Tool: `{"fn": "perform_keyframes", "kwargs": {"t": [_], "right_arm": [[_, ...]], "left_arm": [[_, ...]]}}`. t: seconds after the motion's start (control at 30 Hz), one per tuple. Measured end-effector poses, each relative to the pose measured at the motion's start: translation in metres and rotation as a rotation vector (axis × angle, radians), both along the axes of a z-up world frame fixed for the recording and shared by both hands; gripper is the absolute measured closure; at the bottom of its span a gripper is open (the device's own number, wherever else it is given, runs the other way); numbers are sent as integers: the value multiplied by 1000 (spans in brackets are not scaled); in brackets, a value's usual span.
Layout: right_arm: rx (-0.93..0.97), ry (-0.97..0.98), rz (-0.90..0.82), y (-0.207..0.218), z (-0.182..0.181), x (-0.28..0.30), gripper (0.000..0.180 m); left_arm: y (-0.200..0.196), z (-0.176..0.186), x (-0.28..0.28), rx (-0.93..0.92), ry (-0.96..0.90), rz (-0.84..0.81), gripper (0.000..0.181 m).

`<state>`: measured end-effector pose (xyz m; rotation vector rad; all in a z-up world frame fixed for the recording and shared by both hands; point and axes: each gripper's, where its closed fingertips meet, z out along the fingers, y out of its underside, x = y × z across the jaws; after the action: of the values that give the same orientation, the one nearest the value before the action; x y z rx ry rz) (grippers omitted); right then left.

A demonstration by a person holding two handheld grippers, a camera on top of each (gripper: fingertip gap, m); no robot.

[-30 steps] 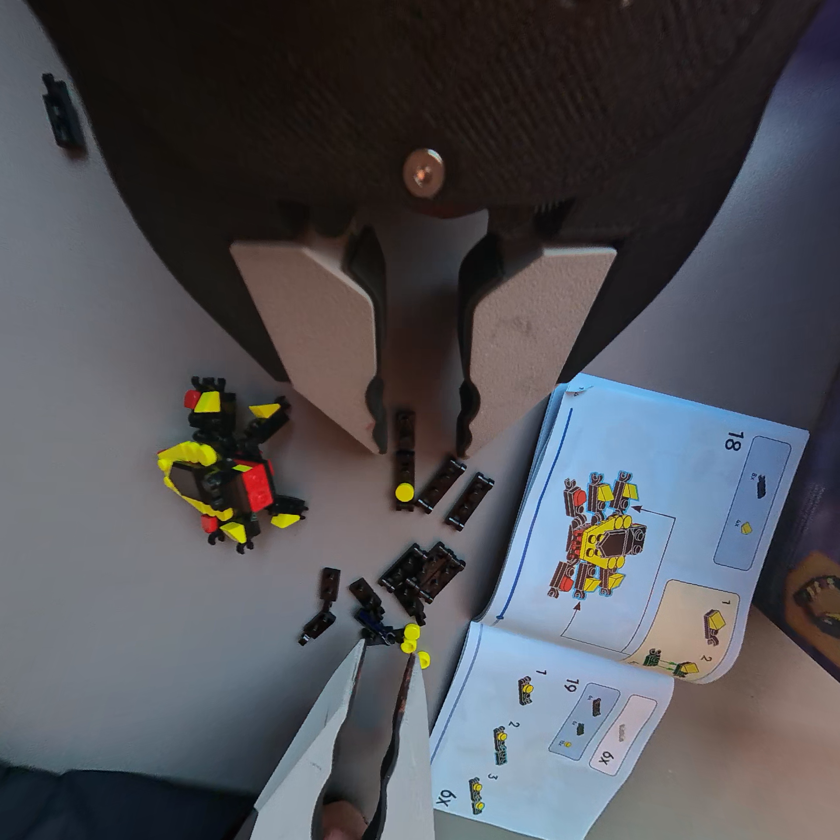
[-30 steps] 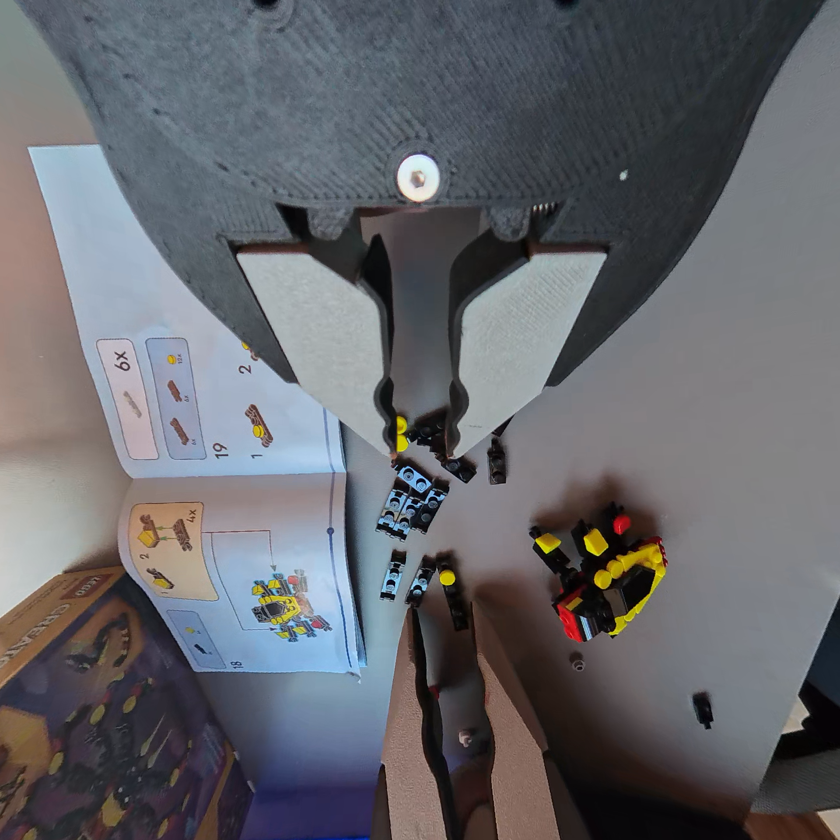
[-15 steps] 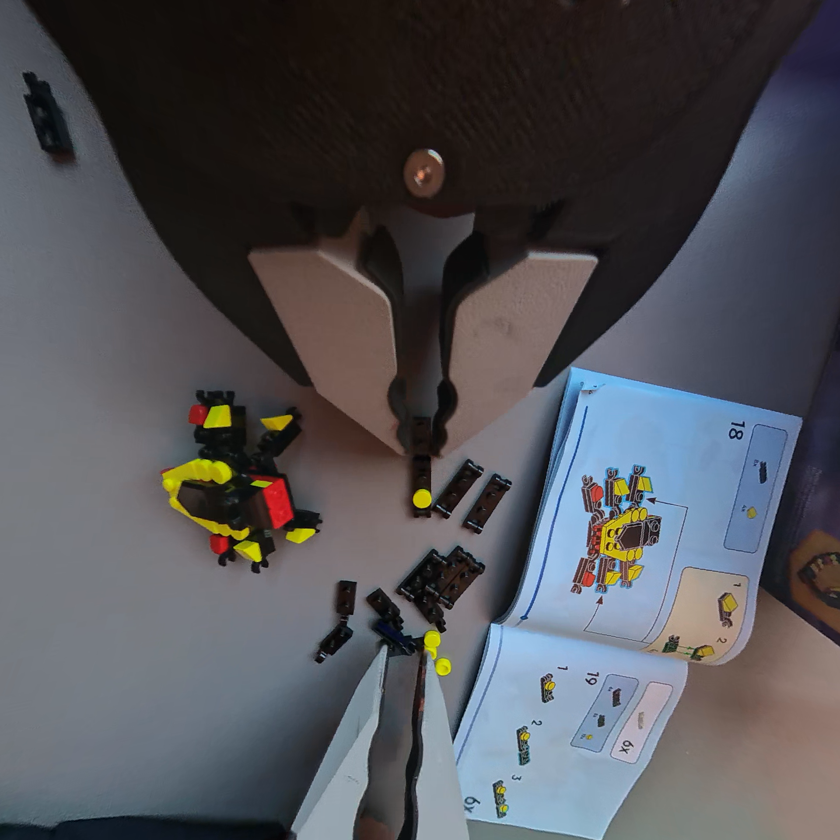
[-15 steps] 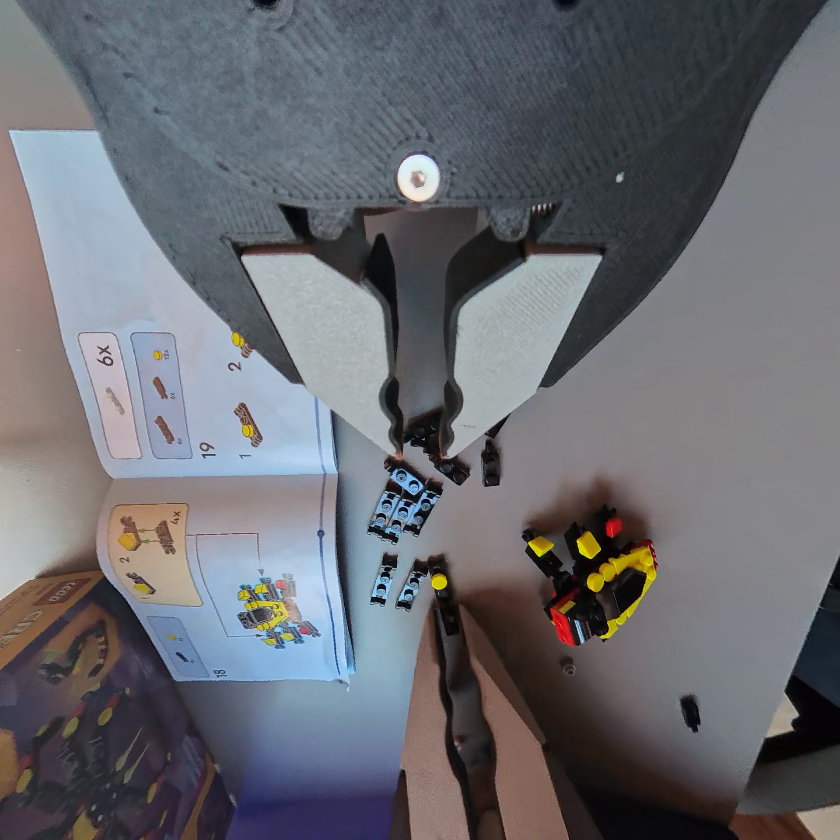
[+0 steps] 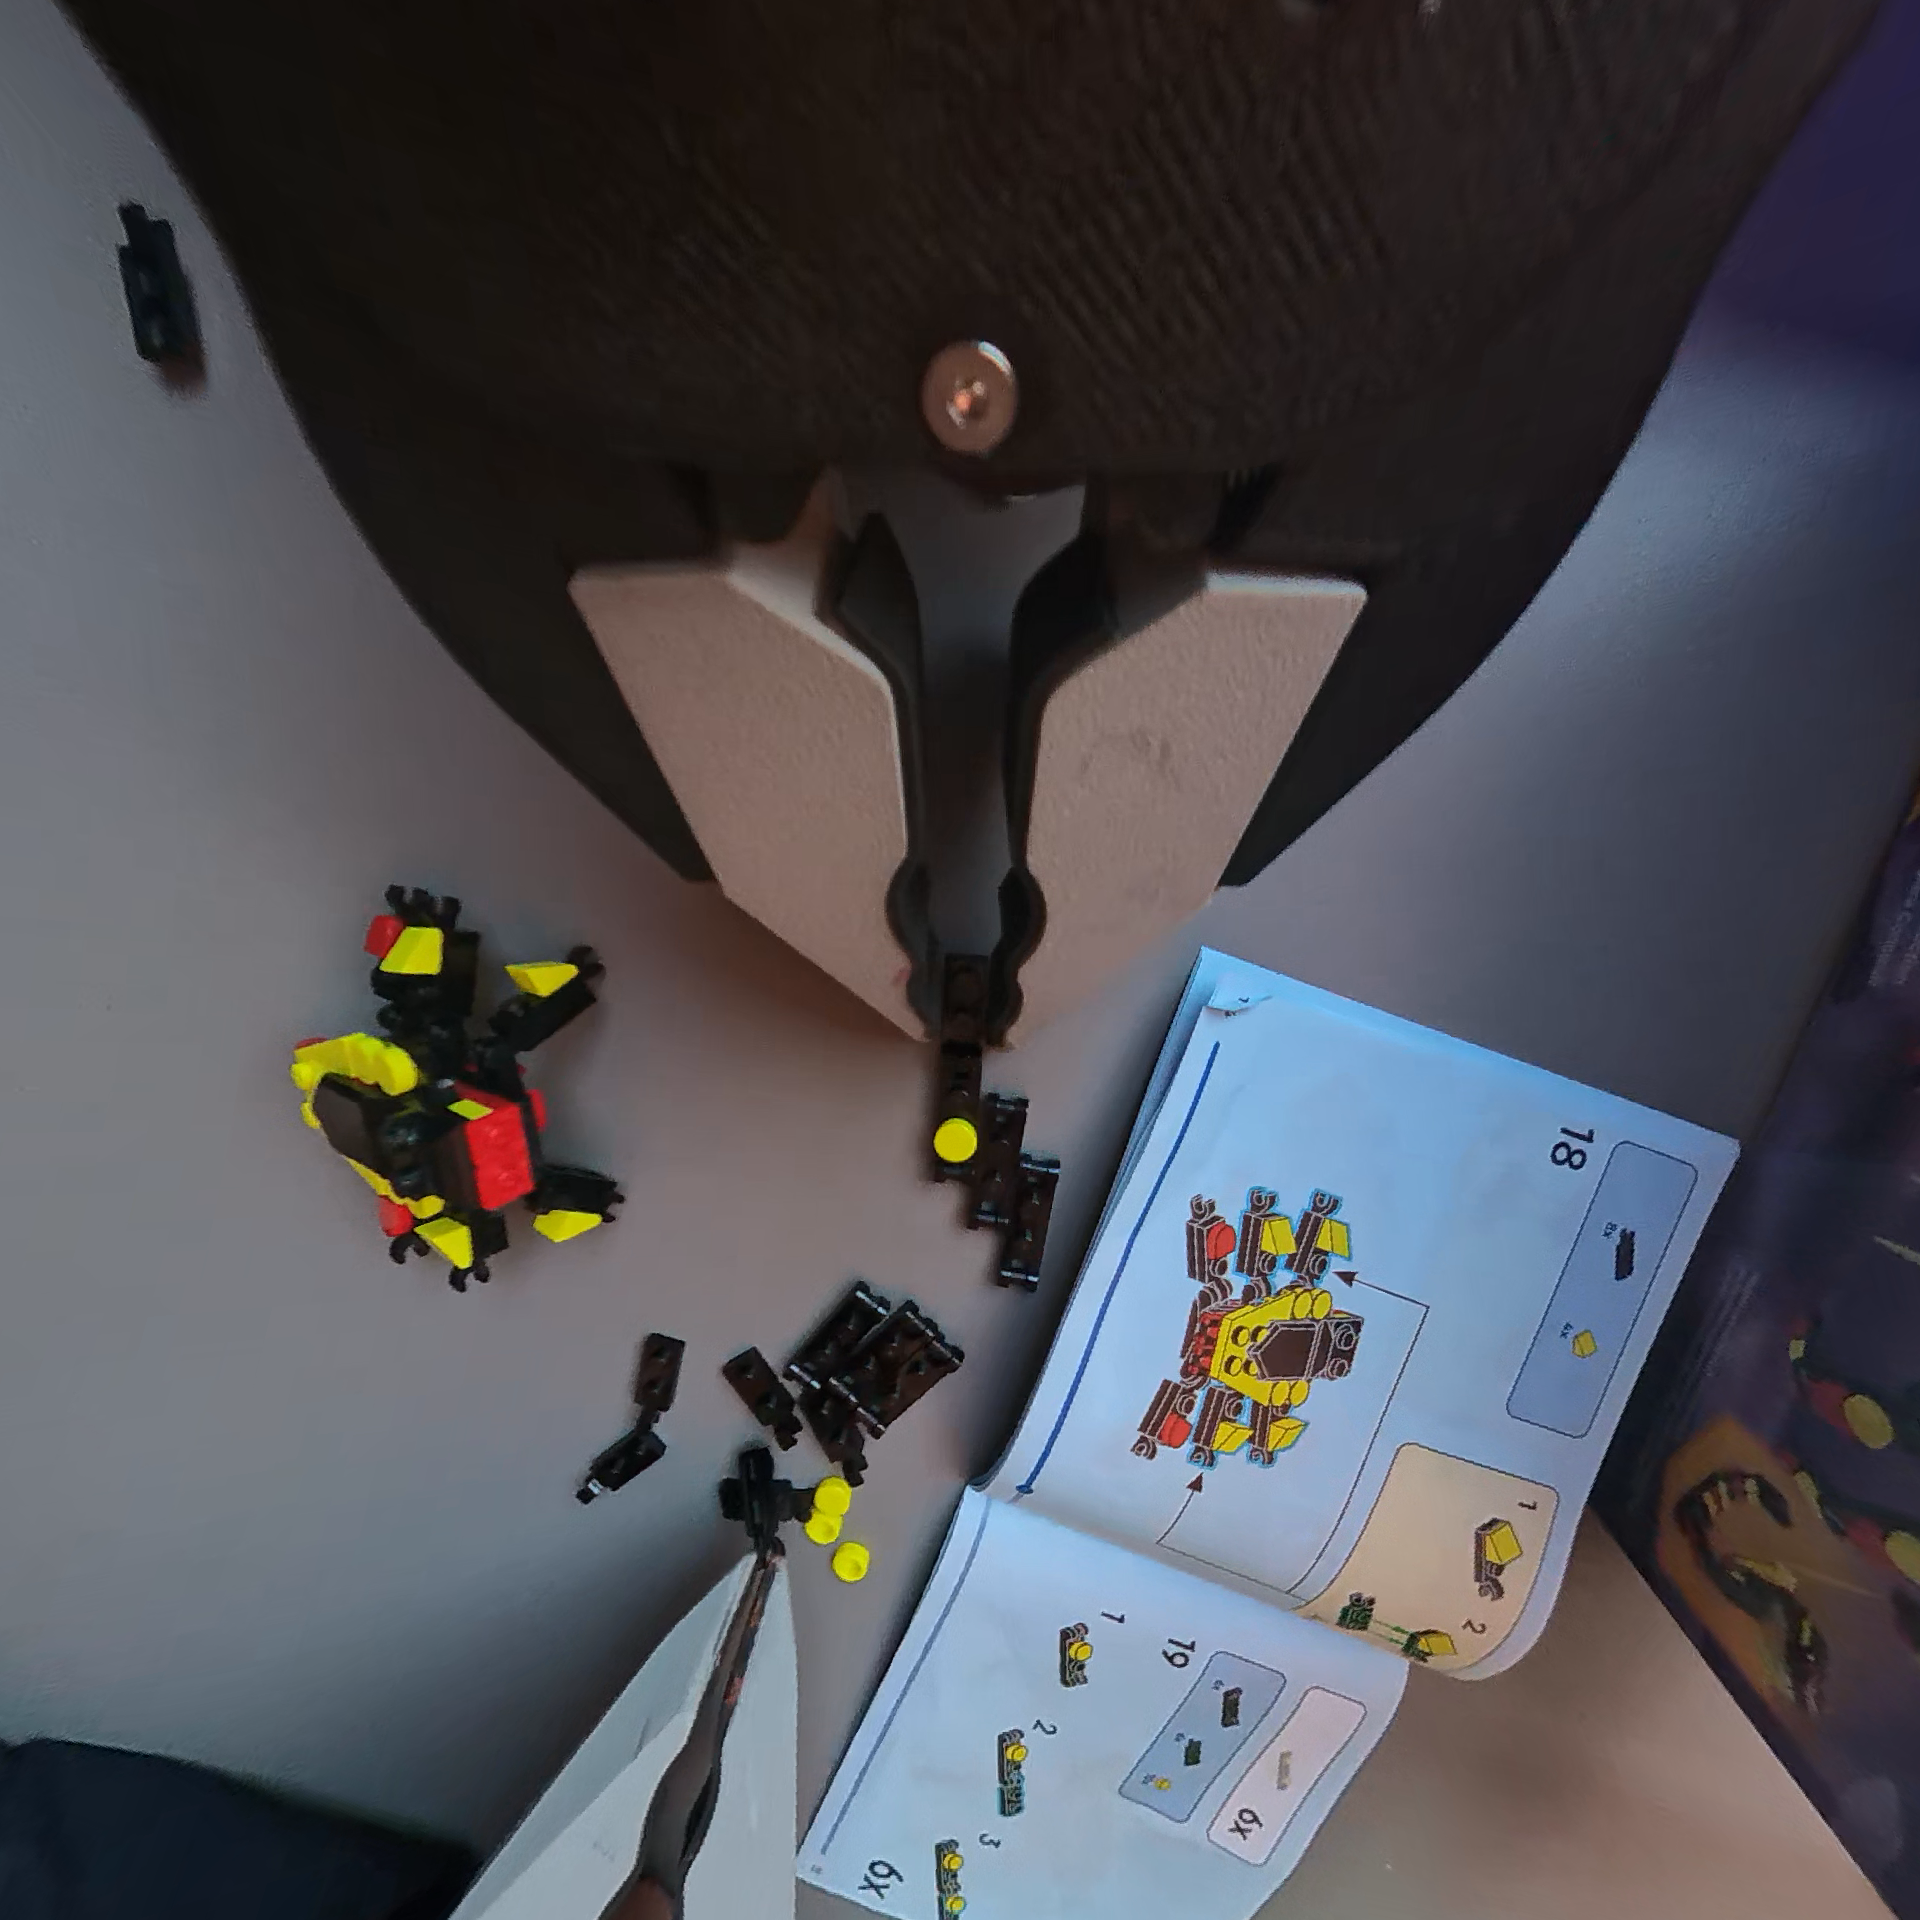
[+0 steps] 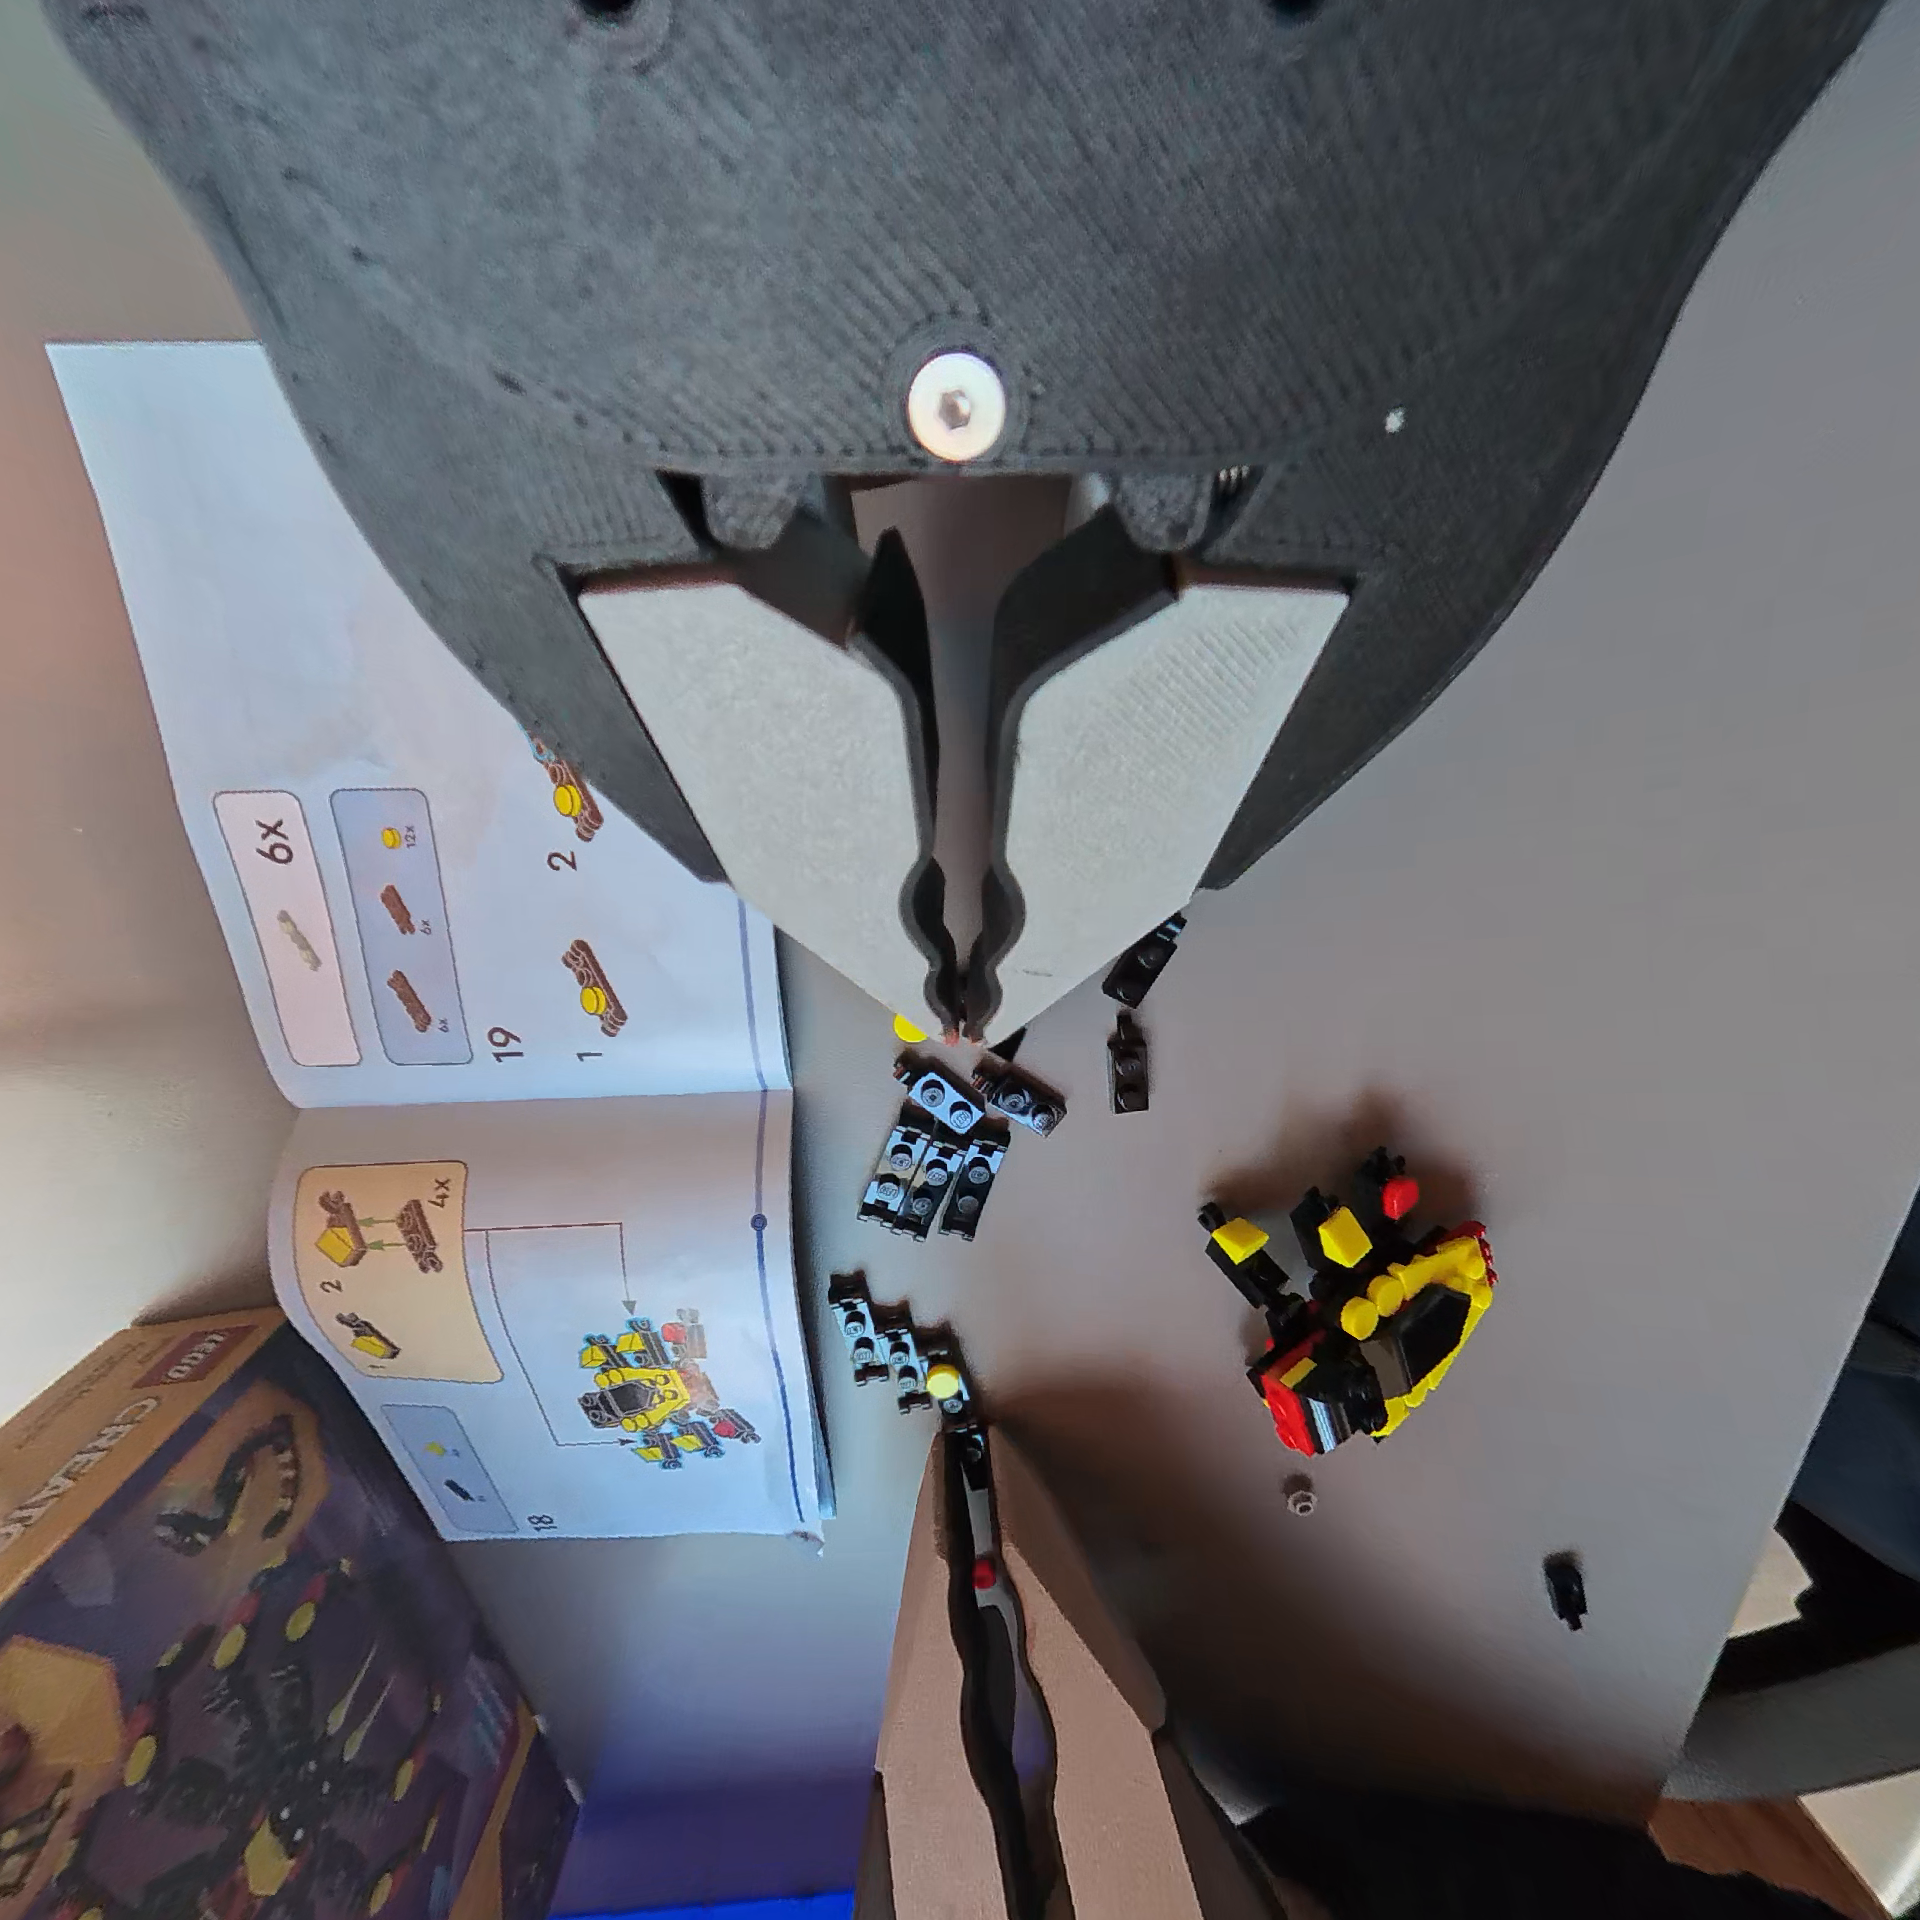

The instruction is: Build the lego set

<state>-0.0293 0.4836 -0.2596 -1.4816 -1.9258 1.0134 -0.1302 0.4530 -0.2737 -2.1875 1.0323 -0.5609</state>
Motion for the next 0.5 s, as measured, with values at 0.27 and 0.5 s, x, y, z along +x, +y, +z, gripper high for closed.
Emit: {"fn": "perform_keyframes", "kwargs": {"t": [0.27, 0.5], "right_arm": [[-14, 74, -66, 14, 13, 0, 180], [-109, -38, 44, -4, 2, 21, 180]], "left_arm": [[0, 0, 0, -10, -24, 0, 176], [0, 0, 0, -7, -24, 2, 176]]}}
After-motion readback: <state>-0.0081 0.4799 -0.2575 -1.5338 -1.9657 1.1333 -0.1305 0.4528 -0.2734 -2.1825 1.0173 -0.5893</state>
